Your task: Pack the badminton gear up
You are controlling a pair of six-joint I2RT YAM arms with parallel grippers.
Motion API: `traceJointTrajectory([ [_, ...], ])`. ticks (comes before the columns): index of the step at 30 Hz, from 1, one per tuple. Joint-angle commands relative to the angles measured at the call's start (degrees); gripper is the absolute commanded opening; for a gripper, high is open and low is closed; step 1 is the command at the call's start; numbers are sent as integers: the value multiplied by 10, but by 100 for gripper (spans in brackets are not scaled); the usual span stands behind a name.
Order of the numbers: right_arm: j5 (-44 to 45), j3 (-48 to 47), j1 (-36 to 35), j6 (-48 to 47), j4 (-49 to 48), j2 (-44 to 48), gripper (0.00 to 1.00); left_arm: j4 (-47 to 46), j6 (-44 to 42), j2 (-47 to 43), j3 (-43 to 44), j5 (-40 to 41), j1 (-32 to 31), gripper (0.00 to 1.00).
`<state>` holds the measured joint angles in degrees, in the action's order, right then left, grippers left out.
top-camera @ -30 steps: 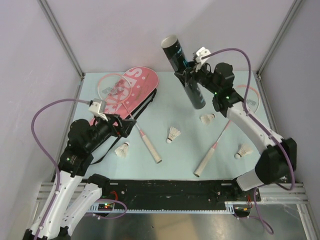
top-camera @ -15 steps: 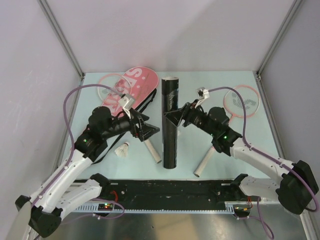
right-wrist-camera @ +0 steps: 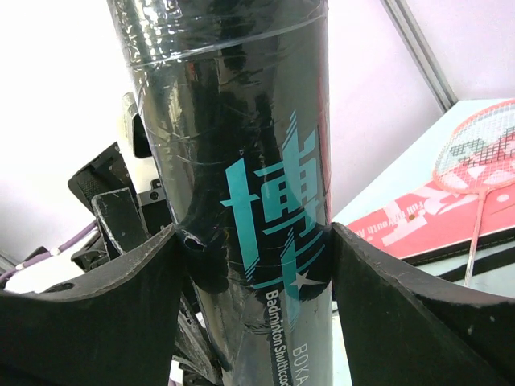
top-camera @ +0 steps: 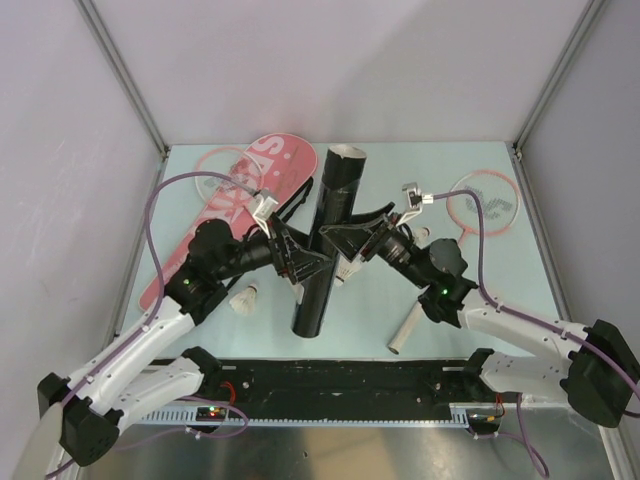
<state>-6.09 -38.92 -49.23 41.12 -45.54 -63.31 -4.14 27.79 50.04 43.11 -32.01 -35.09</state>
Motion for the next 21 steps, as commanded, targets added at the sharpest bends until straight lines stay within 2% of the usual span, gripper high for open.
traceJointTrajectory([
  [1,17,5,-14,11,-113,8,5,-41,12,6,0,-11,-4,90],
  [10,12,39,-30,36,-195,-17,7,-67,18,32,0,-47,-6,78],
  [15,19,63,-29,31,-216,-13,9,-67,18,34,-8,-52,-7,89],
  [17,21,70,-30,37,-223,-10,9,-68,19,34,-7,-55,-6,87],
  [19,11,73,-30,38,-237,-15,12,-68,18,38,-5,-54,-6,69],
  [20,1,74,-29,32,-238,-15,17,-68,18,39,-4,-55,-7,57],
  [21,-8,74,-27,25,-234,-11,25,-68,15,40,-2,-57,-7,49],
])
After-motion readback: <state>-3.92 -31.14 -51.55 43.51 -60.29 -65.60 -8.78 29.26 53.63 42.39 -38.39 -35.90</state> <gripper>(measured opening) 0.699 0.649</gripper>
